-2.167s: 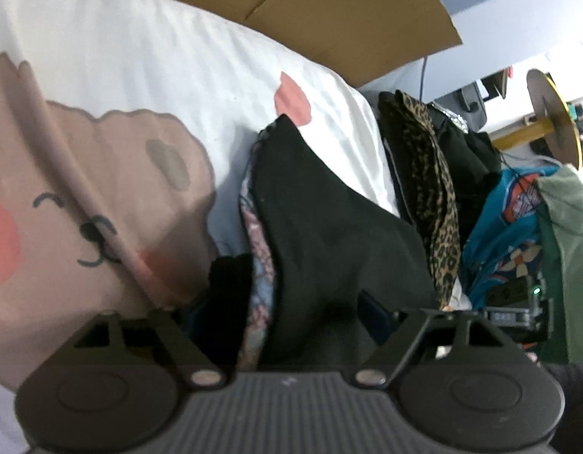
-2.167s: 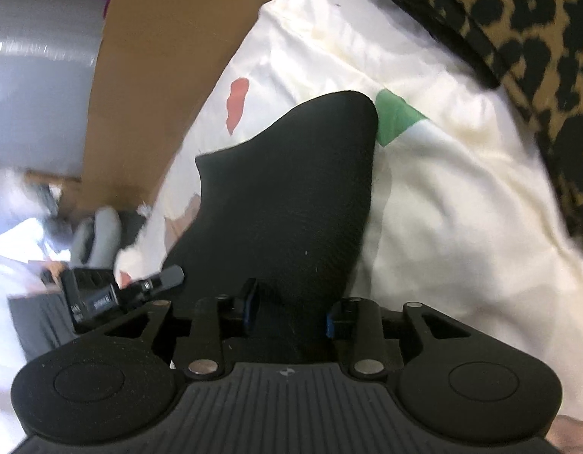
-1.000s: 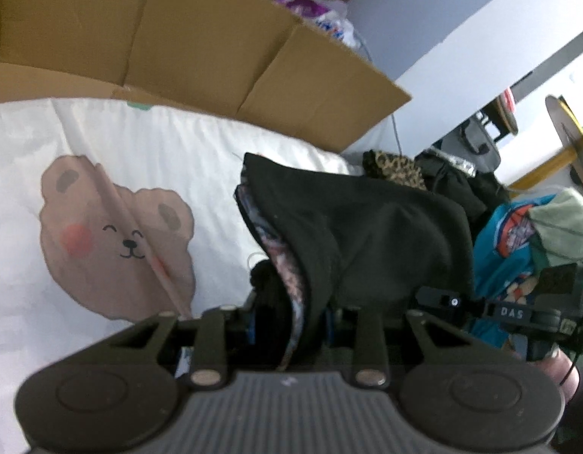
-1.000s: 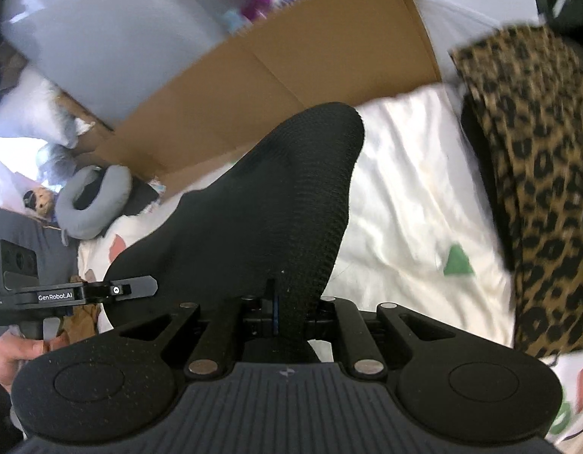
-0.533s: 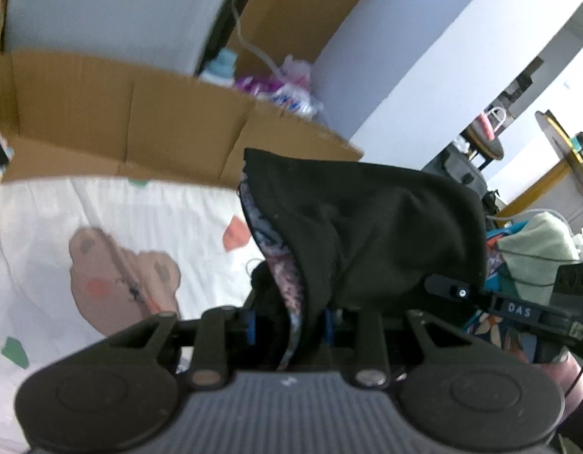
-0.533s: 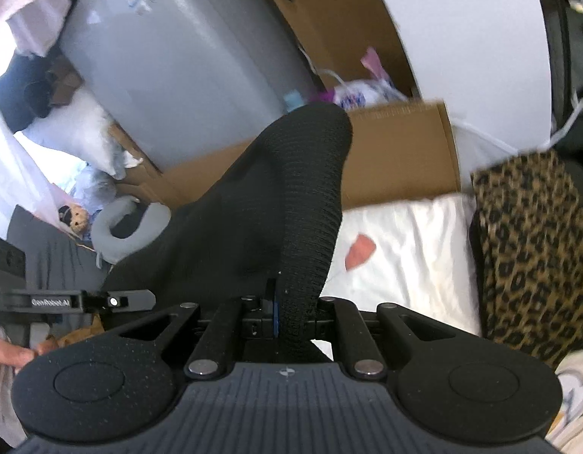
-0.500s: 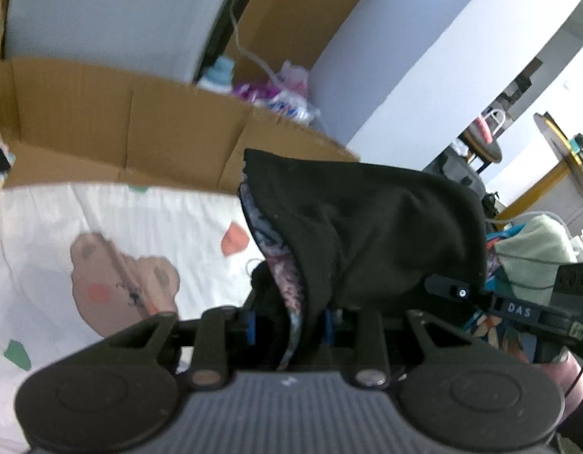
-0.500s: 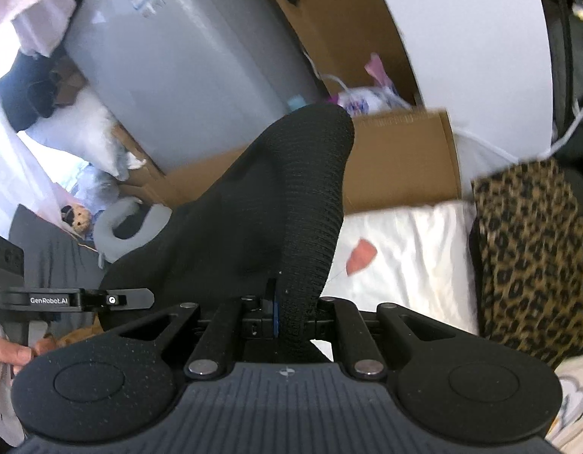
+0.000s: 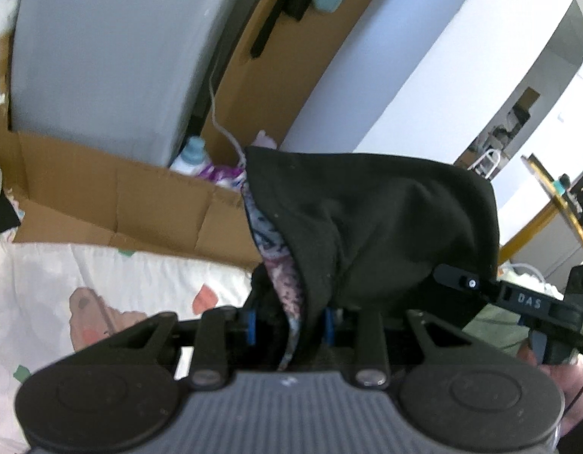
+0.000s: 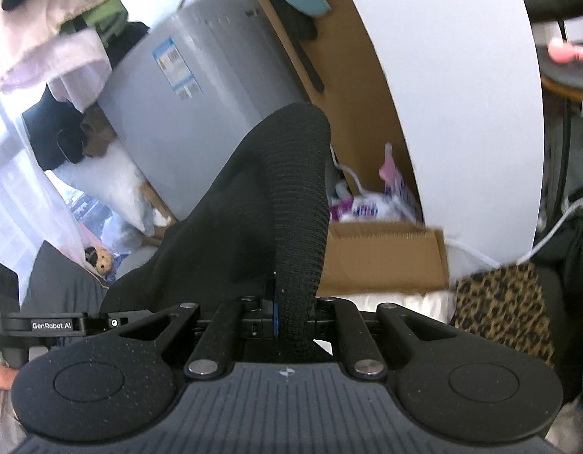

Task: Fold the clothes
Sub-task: 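Carry the black shorts with both tools over to the clothes pile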

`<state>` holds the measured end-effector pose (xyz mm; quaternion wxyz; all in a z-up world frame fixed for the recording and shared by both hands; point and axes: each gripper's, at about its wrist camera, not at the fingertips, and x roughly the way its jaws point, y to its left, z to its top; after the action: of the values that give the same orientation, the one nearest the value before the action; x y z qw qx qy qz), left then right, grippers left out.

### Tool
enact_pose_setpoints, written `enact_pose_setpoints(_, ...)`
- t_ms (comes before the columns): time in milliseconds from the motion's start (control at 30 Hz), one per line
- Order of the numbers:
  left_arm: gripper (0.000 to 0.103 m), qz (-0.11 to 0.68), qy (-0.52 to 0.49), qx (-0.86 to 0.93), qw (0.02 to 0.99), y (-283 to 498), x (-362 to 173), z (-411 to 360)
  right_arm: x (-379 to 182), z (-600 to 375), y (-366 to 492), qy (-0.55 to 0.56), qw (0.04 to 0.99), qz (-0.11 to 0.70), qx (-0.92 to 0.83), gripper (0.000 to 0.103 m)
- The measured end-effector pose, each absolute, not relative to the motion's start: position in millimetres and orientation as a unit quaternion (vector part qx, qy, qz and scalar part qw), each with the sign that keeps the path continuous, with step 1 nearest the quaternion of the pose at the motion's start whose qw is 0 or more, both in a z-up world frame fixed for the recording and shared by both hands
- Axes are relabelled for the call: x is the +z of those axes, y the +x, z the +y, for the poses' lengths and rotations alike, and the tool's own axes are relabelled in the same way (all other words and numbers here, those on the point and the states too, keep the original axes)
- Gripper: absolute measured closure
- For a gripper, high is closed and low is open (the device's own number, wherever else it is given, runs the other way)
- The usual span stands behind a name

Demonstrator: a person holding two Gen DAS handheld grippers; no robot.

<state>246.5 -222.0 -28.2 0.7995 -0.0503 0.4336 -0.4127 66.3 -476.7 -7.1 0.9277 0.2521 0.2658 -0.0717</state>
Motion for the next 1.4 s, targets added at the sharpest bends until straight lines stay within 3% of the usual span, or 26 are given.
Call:
enact_pose_setpoints(267, 0.07, 0.404, -0.068, -0.422, 0.809, 225.1, 21.8, -243.5, 58.2, -497.2, 52.4, 0.226, 0.94, 0.242, -0.076, 0.095)
enact_pose_setpoints(533, 0.07, 0.393, -0.056, -0.448, 0.801, 190.9, 33.5, -274.8, 72.5, -526.8, 7.4, 0.225, 0.943, 0.229, -0.089, 0.095)
enact_pose_setpoints(1000, 0.07, 0.389, -0.03, -0.529, 0.753, 161.2, -52.9, -346.8, 11.4, -586.5, -55.3, 0.195, 0.942, 0.235, -0.137, 0.095)
enact_pose_setpoints(1400, 0.07, 0.385, -0.055, -0.556, 0.734, 138.7, -138.9, -365.2, -60.2, -603.9, -68.8, 0.166, 0.936, 0.243, -0.192, 0.095)
